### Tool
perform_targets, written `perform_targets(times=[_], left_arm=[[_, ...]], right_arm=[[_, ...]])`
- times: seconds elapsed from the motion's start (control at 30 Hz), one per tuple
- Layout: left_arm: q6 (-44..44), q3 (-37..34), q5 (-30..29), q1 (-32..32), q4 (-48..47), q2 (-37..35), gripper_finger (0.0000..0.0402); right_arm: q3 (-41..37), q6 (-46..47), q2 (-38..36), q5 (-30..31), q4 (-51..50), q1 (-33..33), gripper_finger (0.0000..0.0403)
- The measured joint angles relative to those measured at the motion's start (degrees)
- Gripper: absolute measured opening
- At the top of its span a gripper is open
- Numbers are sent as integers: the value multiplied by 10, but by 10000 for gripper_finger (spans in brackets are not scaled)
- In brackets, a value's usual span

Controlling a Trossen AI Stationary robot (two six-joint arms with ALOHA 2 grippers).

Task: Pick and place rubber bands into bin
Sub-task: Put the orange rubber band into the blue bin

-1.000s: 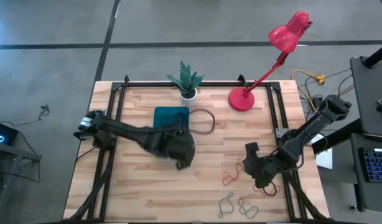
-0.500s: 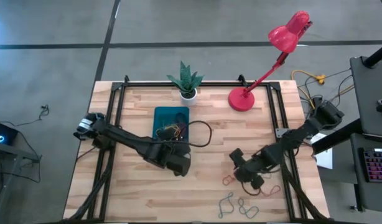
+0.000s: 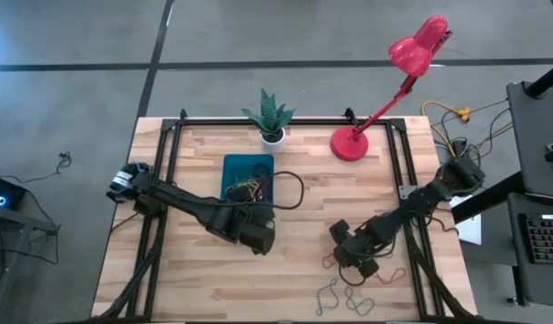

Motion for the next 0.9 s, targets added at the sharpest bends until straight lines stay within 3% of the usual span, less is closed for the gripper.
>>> perform_targets(times=[0.17,0.67,0.83,0.9], left_arm=[[0,0,0,0,0,0,184],[-19,0,0,-4,0,0,184],[-41,0,0,-7,2,0,184],[-50,0,0,-9,3,0,184]], right_arm=[[0,11,8,0,0,0,161],[0,28,28,-9,18,2,15],[6,81,15,-17,28,-5,9],[11,103,2,14,43,-13,8]])
